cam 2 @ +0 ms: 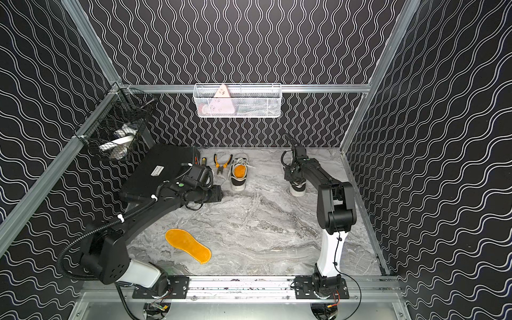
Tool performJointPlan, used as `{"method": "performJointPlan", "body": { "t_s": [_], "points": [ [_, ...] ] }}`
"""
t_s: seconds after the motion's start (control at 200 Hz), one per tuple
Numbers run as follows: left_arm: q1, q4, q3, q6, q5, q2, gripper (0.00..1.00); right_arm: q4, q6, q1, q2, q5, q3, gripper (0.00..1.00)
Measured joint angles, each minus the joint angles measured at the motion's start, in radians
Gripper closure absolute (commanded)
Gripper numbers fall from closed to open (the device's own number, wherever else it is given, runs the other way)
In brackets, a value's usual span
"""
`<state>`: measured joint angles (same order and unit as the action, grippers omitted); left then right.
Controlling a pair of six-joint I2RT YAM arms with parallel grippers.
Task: Insert the insole into the shoe
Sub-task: Move the shoe to the center of the board.
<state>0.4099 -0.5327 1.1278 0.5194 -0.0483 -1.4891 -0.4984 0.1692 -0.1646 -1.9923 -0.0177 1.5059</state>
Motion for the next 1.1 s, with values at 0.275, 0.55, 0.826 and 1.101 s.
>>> {"method": "performJointPlan", "body": {
  "t_s": [0.275,0.55,0.826,1.101],
  "points": [
    [0.0,-0.029,0.005,-0.021,0.025,0.018,0.39,0.036,0.158,-0.155,0.122,-0.028,-0.144,0.94],
    [0.0,-0.062,0.001,-0.024,0.044,0.036,0.38,0.037,0.372,-0.403,0.193,0.019,-0.245,0.83],
    [0.0,-0.227,-0.029,0.054,0.129,0.04,0.38,-0.058,0.419,-0.434,0.277,0.022,-0.193,0.56],
    [0.01,-0.446,-0.177,0.267,0.162,0.15,0.4,-0.107,0.349,-0.375,0.354,0.015,-0.19,0.53]
  ]
}}
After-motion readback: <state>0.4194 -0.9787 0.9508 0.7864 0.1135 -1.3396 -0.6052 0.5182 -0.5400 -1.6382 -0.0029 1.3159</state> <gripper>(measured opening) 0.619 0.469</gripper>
